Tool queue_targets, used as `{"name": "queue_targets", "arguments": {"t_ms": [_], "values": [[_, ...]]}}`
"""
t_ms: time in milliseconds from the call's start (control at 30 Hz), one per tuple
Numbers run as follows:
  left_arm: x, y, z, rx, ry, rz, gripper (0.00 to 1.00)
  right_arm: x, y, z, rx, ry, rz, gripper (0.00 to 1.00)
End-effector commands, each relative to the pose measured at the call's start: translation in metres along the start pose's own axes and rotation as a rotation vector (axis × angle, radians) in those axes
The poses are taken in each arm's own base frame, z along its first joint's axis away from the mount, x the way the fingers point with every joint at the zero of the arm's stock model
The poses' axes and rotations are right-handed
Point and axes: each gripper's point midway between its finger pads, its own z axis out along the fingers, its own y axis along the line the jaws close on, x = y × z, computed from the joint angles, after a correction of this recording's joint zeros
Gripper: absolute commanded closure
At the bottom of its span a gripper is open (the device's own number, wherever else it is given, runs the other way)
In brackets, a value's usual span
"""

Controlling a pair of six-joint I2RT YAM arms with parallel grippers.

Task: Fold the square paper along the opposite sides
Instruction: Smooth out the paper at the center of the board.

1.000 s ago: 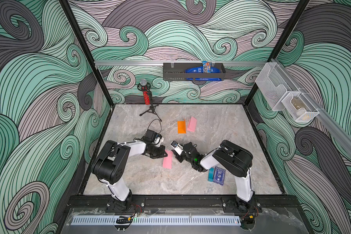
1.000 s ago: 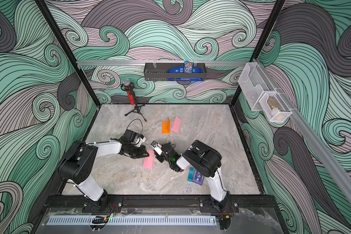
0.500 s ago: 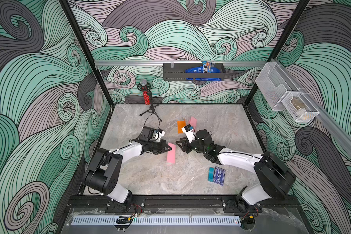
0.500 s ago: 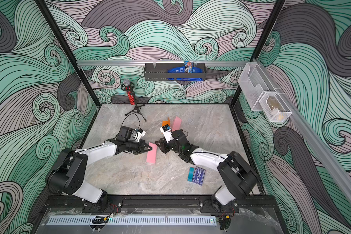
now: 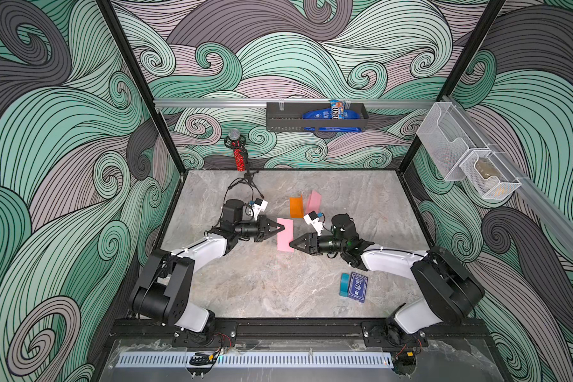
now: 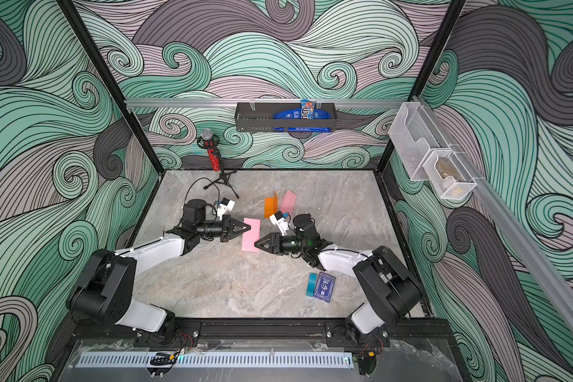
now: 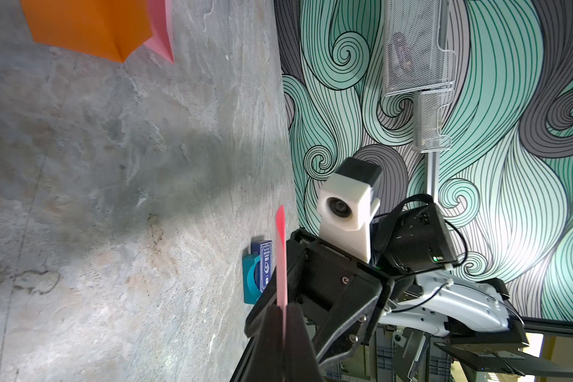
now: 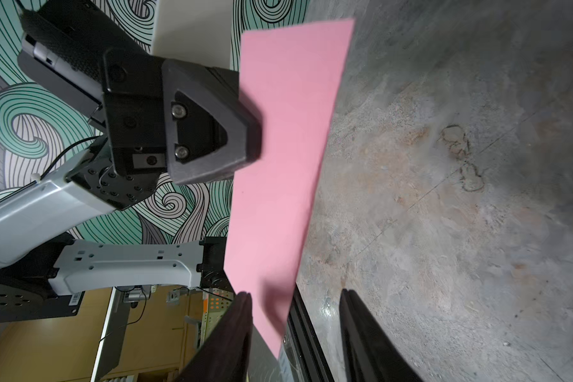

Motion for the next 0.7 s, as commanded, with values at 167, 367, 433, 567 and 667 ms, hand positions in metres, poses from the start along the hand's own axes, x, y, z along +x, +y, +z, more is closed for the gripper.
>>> {"name": "queue_targets", "arguments": {"t_ms": [167,367,433,567,667], "values": [[-0.004,-0.021,-0.008,0.074,-0.013,0.034,1.0,-0.008,0.026,0.0,-0.136,-0.005,0.023,0.63],[-0.007,-0.024,-0.011,0.082,-0.025,0.039,1.0,-0.009,0.026,0.001,-0.136,-0.003,0.026,0.81],[-0.008,-0.024,-0.013,0.081,-0.03,0.04,1.0,-0.009,0.028,0.0,-0.14,-0.002,0.028,0.88],[-0.01,-0.023,-0.015,0.076,-0.042,0.041,1.0,-0.01,0.032,-0.001,-0.148,-0.005,0.022,0.97],[-0.012,-0.024,-0.016,0.072,-0.049,0.041,1.0,-0.011,0.035,-0.001,-0.153,-0.003,0.018,1.0]]}}
